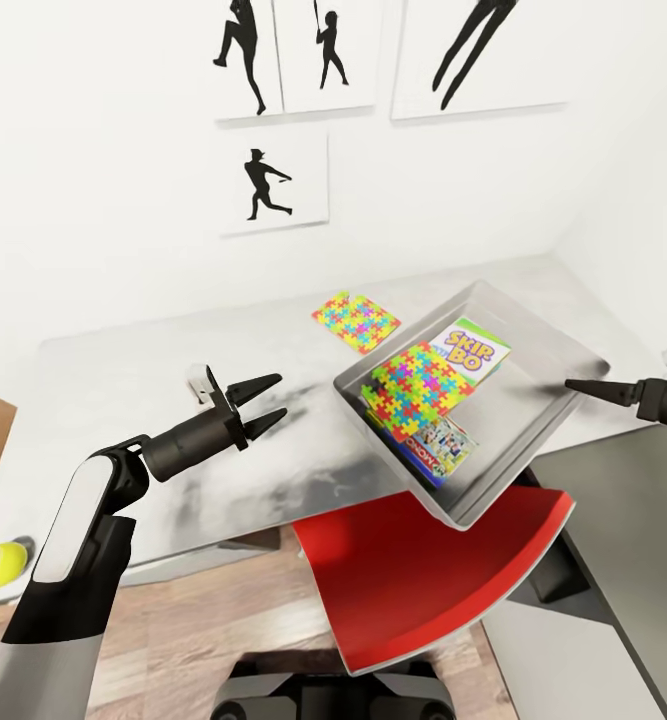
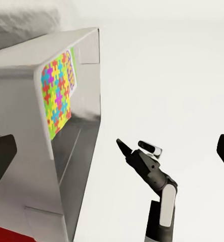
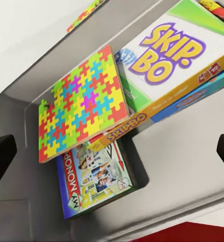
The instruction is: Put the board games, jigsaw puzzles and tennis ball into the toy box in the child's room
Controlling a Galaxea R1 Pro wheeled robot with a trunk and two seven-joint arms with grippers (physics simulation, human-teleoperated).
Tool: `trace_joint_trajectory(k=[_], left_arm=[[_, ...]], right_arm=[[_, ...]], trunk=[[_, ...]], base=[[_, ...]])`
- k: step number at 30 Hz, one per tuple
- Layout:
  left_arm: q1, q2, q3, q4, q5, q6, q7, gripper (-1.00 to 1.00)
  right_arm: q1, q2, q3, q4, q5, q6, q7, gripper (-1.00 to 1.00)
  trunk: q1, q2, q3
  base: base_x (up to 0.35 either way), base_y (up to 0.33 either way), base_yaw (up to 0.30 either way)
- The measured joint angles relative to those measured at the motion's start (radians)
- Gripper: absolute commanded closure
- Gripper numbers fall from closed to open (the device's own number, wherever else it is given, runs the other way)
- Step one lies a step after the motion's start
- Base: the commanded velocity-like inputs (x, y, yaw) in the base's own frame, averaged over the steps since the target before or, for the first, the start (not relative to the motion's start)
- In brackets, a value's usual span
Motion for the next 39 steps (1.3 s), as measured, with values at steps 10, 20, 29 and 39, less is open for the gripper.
trace_joint_trajectory(k=[10,20,29,39], left_arm=[[-0.002,0.000,-0.022,0.000,-0.013,0.002,0.000,-1.00],[-0.003,-0.001,-0.047,0.001,-0.037,0.000,0.000,-1.00],[-0.003,-0.001,-0.054,0.002,-0.043,-0.002,0.000,-1.00],[-0.003,-0.002,-0.058,0.002,-0.045,-0.005,0.001,-1.00]], right_arm=[[0.031,0.039,0.001,0.000,0.004,0.000,-0.052,-1.00],[0.043,0.080,-0.002,0.000,0.006,0.001,-0.131,-1.00],[0.047,0.089,-0.037,0.000,0.007,0.001,-0.147,-1.00],[0.058,0.091,-0.072,0.000,0.006,0.001,-0.148,-1.00]], trunk=[[0.000,0.000,0.016],[0.000,0.000,0.032],[0.000,0.000,0.047],[0.000,0.000,0.063]], base=[[0.000,0.000,0.000],[0.000,0.000,0.000],[0.000,0.000,0.000],[0.000,0.000,0.000]])
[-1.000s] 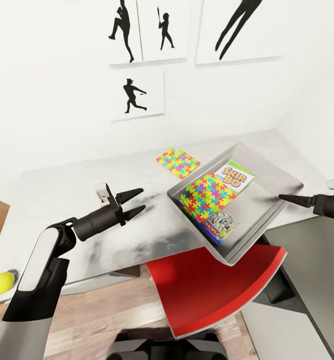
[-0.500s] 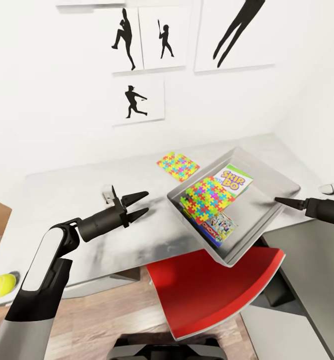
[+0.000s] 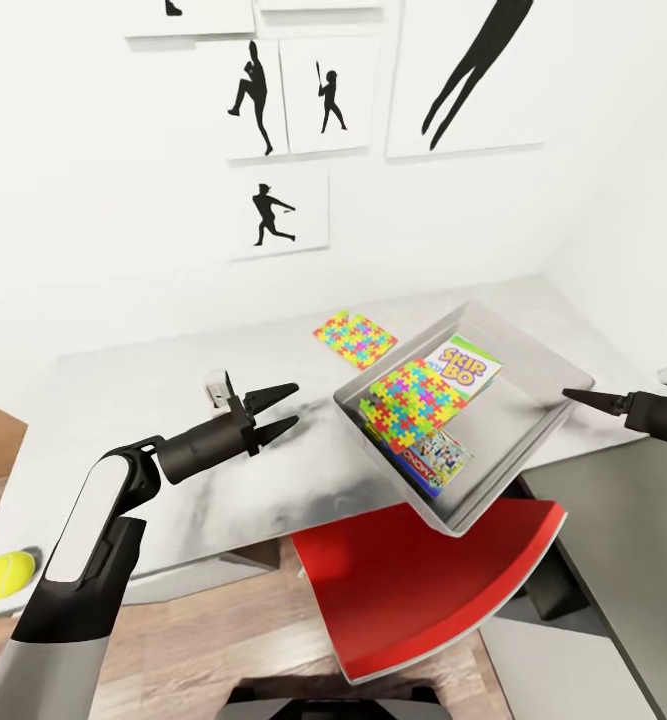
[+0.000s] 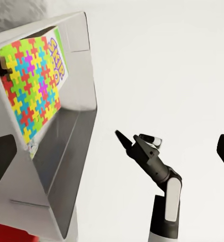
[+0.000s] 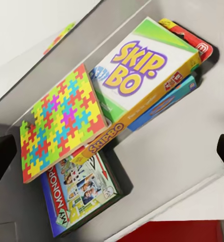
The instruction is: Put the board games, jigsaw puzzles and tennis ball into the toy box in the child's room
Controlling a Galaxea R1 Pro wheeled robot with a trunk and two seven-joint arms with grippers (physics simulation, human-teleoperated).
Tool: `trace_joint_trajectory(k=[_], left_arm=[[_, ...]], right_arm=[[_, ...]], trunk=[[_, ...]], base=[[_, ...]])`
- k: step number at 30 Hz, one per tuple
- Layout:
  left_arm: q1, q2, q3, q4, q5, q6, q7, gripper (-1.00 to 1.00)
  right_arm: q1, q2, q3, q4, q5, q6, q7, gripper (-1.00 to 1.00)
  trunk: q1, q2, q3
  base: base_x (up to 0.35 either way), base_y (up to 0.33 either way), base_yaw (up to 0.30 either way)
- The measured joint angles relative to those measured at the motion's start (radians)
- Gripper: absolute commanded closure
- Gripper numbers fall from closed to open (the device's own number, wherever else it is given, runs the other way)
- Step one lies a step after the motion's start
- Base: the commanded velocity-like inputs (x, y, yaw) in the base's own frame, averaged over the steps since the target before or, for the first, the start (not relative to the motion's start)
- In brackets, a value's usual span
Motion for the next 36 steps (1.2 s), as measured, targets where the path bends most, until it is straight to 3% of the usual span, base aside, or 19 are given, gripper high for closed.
trace_joint_trajectory(k=[9,23,30,36], left_arm=[[0.000,0.000,-0.001,0.000,-0.001,0.000,0.000,-1.00],[0.000,0.001,0.003,0.003,-0.003,-0.001,0.001,-1.00],[0.001,0.002,0.007,0.005,-0.007,-0.002,0.001,-1.00],[0.001,0.001,0.008,0.005,-0.038,-0.002,0.001,-1.00]], right_arm=[[0.005,0.000,-0.026,0.000,0.000,0.000,0.000,-1.00],[0.008,0.003,-0.031,-0.001,-0.002,0.000,0.002,-1.00],[0.008,0.006,-0.026,-0.001,-0.003,0.000,0.043,-1.00],[0.009,0.012,-0.021,-0.001,-0.002,0.000,0.078,-1.00]], trunk=[[0.000,0.000,0.015],[0.000,0.000,0.032],[0.000,0.000,0.034],[0.000,0.000,0.035]], base=[[0.000,0.000,0.000],[0.000,0.000,0.000],[0.000,0.000,0.003],[0.000,0.000,0.129]])
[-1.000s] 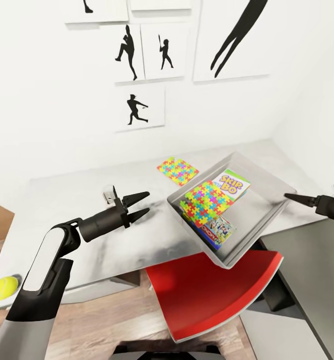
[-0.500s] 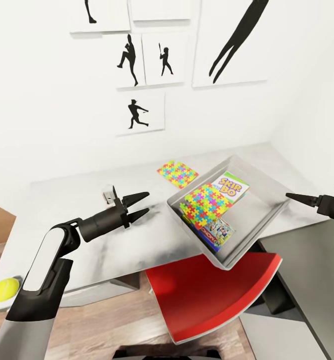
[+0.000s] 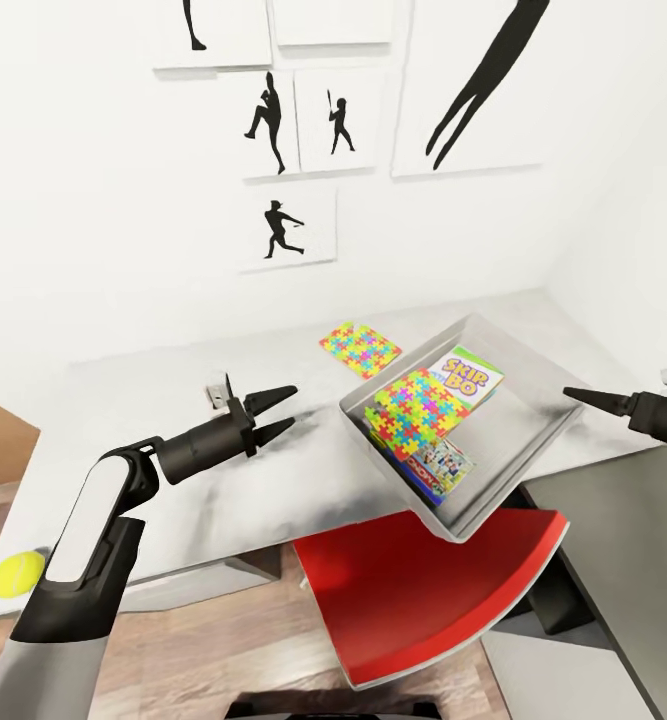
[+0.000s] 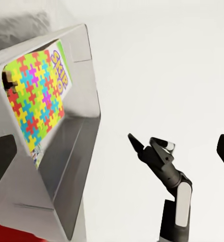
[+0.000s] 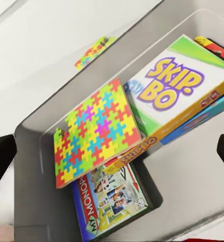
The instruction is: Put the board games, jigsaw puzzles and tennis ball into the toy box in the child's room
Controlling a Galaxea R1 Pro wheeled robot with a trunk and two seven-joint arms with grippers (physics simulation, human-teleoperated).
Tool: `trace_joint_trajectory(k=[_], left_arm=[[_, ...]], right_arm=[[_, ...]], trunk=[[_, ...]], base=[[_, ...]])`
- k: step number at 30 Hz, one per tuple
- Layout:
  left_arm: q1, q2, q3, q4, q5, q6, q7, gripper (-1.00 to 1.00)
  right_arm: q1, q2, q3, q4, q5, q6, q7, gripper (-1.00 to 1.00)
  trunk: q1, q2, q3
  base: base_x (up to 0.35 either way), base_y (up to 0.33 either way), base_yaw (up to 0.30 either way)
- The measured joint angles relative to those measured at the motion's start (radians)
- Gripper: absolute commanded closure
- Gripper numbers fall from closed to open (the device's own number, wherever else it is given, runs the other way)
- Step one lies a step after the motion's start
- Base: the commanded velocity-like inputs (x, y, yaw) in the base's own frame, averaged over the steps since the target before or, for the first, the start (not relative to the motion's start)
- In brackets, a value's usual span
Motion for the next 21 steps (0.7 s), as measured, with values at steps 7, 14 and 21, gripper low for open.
trace_joint_trajectory(k=[7,14,21], left_arm=[[0.000,-0.001,0.000,0.000,-0.022,-0.002,-0.001,-1.00],[0.000,-0.001,-0.001,0.001,-0.027,-0.003,-0.001,-1.00],[0.000,-0.001,-0.001,0.002,-0.029,-0.003,-0.001,-1.00]], right_arm=[[0.000,0.003,0.001,0.000,0.001,0.000,0.013,-1.00],[0.000,0.003,0.001,0.000,0.001,0.000,0.016,-1.00],[0.000,0.003,0.001,0.000,0.001,0.000,0.017,-1.00]], trunk=[[0.000,0.000,0.002],[0.000,0.000,0.005],[0.000,0.000,0.007]], base=[[0.000,0.000,0.233],[0.000,0.000,0.269],[0.000,0.000,0.280]])
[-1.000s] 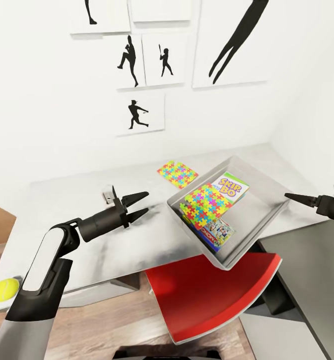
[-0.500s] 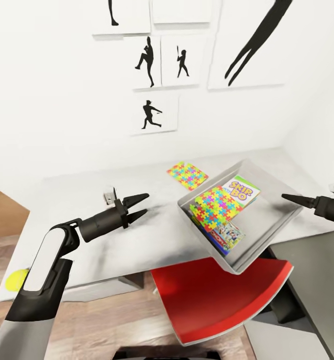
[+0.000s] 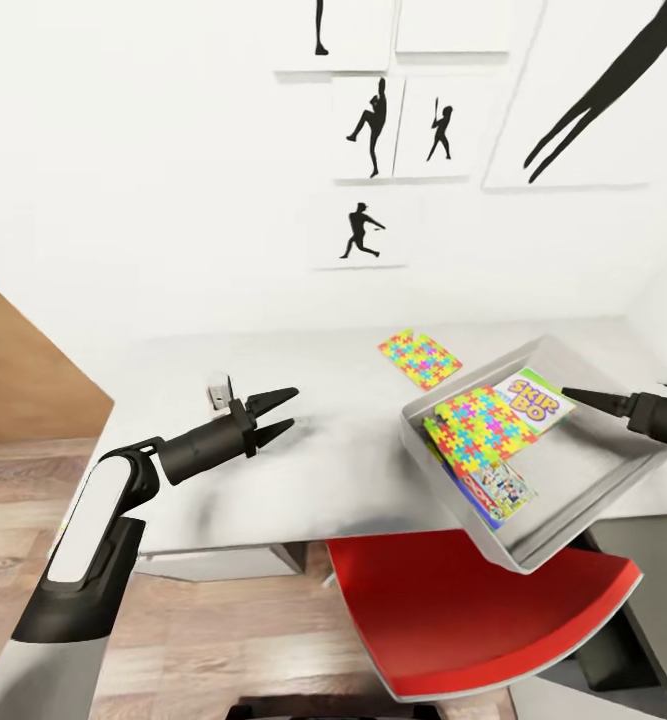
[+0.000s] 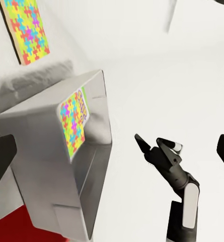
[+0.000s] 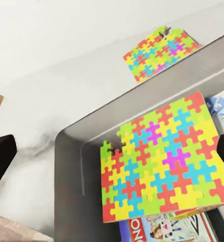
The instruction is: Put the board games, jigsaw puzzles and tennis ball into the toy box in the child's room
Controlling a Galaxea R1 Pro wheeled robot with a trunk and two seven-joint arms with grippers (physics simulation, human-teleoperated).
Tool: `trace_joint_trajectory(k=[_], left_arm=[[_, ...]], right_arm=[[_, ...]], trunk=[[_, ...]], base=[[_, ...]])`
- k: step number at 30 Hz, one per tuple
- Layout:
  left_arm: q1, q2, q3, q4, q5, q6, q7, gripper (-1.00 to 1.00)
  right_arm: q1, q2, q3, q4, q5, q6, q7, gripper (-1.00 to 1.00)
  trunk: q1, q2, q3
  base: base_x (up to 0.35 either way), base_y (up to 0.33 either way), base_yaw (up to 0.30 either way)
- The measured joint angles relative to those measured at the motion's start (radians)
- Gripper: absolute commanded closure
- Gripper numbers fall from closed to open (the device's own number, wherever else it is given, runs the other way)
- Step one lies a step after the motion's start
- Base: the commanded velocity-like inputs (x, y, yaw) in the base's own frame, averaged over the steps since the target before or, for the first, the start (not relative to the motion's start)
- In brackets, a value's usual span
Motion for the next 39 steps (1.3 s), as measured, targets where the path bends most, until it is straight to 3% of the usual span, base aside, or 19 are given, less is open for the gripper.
trace_joint_trajectory(k=[17,21,24,28,39], left_arm=[[0.000,-0.003,-0.005,0.005,-0.003,-0.003,0.000,-1.00],[0.000,-0.003,-0.002,0.004,-0.001,-0.005,-0.002,-1.00],[0.000,-0.003,-0.001,0.001,0.001,-0.005,-0.013,-1.00],[0.000,-0.002,0.001,-0.001,0.004,-0.006,-0.035,-1.00],[0.000,0.001,0.002,-0.002,0.006,-0.006,-0.067,-1.00]], right_arm=[[-0.012,-0.009,-0.010,0.000,0.000,0.000,0.000,-1.00],[-0.058,-0.018,-0.014,0.000,0.000,0.000,0.000,-1.00],[-0.140,-0.015,-0.009,0.000,-0.002,0.000,-0.002,-1.00],[-0.204,-0.011,0.009,0.000,0.000,0.000,-0.015,-1.00],[-0.272,0.008,0.080,0.000,-0.003,0.000,-0.121,-1.00]], trunk=[[0.000,0.000,0.006],[0.000,0.000,0.008],[0.000,0.000,0.009],[0.000,0.000,0.011],[0.000,0.000,0.015]], base=[[0.000,0.000,0.284],[0.000,0.000,0.285],[0.000,0.000,0.285],[0.000,0.000,0.285],[0.000,0.000,0.285]])
